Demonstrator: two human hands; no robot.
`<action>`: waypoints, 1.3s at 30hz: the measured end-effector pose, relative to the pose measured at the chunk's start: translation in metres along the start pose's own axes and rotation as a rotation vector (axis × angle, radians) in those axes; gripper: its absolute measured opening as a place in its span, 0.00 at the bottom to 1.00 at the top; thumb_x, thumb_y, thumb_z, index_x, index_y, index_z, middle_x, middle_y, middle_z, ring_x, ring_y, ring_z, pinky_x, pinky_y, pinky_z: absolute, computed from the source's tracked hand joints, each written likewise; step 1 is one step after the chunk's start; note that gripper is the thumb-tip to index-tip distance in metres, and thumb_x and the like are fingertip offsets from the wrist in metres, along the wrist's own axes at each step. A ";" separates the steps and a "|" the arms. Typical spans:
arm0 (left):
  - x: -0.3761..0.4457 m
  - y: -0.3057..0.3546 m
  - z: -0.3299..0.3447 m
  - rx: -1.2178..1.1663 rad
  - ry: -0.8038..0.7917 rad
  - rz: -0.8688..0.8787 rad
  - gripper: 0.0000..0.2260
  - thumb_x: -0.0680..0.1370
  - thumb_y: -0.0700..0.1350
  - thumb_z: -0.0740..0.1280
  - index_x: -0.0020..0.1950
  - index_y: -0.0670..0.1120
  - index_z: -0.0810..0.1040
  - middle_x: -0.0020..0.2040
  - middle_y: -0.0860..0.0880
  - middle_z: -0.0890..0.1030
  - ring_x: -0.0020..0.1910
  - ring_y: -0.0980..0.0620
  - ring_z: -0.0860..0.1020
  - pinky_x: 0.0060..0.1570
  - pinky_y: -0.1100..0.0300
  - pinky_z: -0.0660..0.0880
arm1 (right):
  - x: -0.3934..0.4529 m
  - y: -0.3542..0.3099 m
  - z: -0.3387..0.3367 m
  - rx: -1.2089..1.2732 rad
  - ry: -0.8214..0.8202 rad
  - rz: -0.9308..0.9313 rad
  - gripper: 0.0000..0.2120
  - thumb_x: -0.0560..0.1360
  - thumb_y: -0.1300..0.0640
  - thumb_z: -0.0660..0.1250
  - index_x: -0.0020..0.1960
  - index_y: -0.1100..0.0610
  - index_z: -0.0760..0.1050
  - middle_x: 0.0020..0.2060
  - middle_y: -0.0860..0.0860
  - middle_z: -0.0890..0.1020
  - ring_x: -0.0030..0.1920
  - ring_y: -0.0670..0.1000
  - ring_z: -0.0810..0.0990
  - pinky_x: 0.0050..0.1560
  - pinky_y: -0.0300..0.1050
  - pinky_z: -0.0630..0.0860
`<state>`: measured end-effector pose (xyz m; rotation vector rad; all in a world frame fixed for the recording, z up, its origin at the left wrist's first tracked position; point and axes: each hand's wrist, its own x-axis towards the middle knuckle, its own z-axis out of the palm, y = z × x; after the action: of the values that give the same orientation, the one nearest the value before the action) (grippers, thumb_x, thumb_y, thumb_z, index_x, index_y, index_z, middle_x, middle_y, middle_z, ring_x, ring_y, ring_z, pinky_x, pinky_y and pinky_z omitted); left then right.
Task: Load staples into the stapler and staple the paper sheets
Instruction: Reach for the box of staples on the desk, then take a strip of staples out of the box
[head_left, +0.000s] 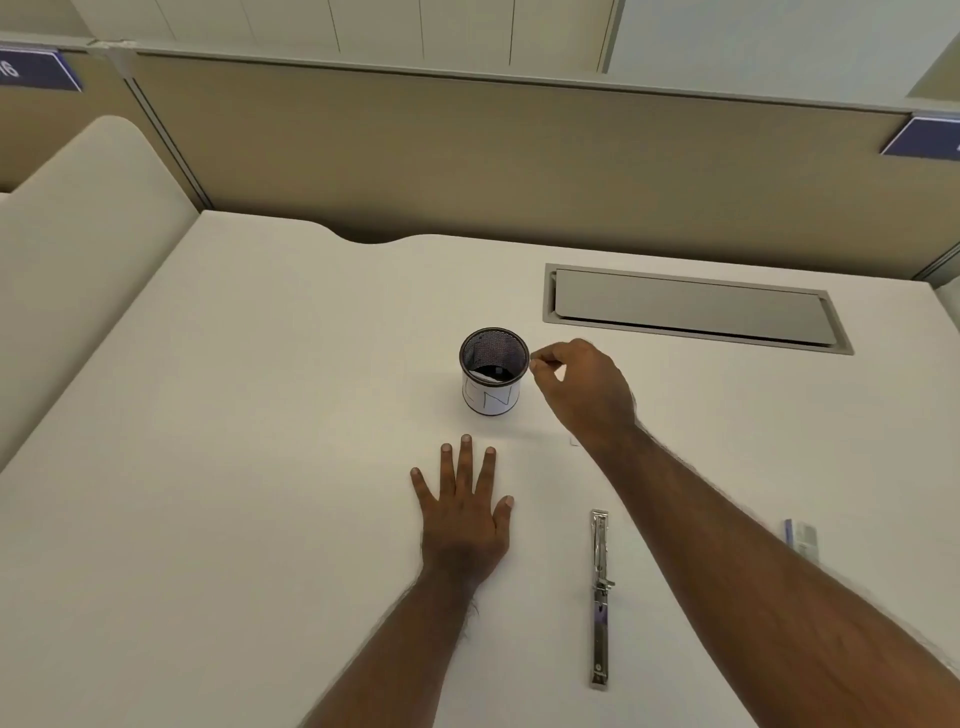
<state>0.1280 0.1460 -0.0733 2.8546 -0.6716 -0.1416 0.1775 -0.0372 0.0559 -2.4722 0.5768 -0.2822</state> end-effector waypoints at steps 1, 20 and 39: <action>-0.001 0.000 0.000 0.000 -0.008 -0.007 0.28 0.79 0.58 0.53 0.78 0.50 0.60 0.79 0.44 0.57 0.78 0.40 0.56 0.70 0.30 0.52 | -0.007 0.007 -0.004 0.011 0.012 0.005 0.09 0.76 0.46 0.62 0.51 0.44 0.81 0.49 0.43 0.80 0.47 0.46 0.79 0.43 0.41 0.70; -0.057 0.119 -0.011 -0.013 -0.007 0.280 0.27 0.79 0.54 0.51 0.78 0.50 0.60 0.79 0.44 0.56 0.78 0.40 0.56 0.69 0.30 0.54 | -0.235 0.190 -0.076 -0.469 -0.106 0.198 0.39 0.78 0.33 0.37 0.79 0.57 0.45 0.79 0.53 0.43 0.78 0.54 0.39 0.76 0.58 0.49; -0.040 0.243 -0.012 0.044 -0.123 0.532 0.27 0.79 0.55 0.53 0.78 0.51 0.60 0.79 0.44 0.58 0.78 0.42 0.54 0.72 0.32 0.50 | -0.190 0.262 -0.107 -0.456 -0.053 0.311 0.27 0.78 0.43 0.59 0.74 0.50 0.64 0.73 0.52 0.68 0.68 0.55 0.72 0.60 0.52 0.72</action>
<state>-0.0107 -0.0461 -0.0061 2.6097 -1.4398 -0.2190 -0.1136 -0.1958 -0.0235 -2.7499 1.0878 0.0463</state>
